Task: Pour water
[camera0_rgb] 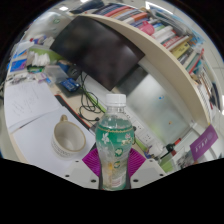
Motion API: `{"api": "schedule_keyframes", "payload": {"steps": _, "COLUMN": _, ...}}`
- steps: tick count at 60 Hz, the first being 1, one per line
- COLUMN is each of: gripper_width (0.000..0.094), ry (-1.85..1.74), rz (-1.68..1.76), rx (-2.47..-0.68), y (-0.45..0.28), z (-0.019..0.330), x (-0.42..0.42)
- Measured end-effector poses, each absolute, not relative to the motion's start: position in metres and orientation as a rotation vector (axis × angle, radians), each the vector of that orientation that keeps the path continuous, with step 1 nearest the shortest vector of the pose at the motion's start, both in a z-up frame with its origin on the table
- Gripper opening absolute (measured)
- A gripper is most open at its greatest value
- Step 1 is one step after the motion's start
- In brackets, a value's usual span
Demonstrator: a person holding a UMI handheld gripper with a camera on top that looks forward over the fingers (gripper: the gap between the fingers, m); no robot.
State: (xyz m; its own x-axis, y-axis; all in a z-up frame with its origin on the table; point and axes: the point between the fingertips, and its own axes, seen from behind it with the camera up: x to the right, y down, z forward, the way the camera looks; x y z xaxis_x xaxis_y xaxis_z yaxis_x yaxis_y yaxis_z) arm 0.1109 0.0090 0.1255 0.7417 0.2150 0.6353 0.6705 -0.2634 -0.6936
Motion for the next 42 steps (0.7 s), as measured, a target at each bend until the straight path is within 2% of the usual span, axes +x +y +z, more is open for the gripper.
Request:
{"api": "schedule_keyframes", "payload": {"steps": 9, "gripper_width": 0.0309, "ry": -1.183, "rz": -0.850, "rx": -1.676, "y": 0.024, "z": 0.128, "x": 0.118}}
{"api": "schedule_keyframes", "payload": {"steps": 17, "gripper_width": 0.0310, "ry": -1.503, "rz": -1.009, "rx": -1.558, "y": 0.036, "z": 0.119, "x": 0.123}}
{"api": "schedule_keyframes", "payload": {"steps": 28, "gripper_width": 0.0309, "ry": -1.760, "rz": -1.298, "rx": -1.408, "y": 0.046, "z": 0.131, "x": 0.141}}
{"api": "schedule_keyframes", "payload": {"steps": 42, "gripper_width": 0.0309, "ry": -1.928, "rz": -1.460, "rx": -1.231, "y": 0.056, "z": 0.137, "x": 0.133}}
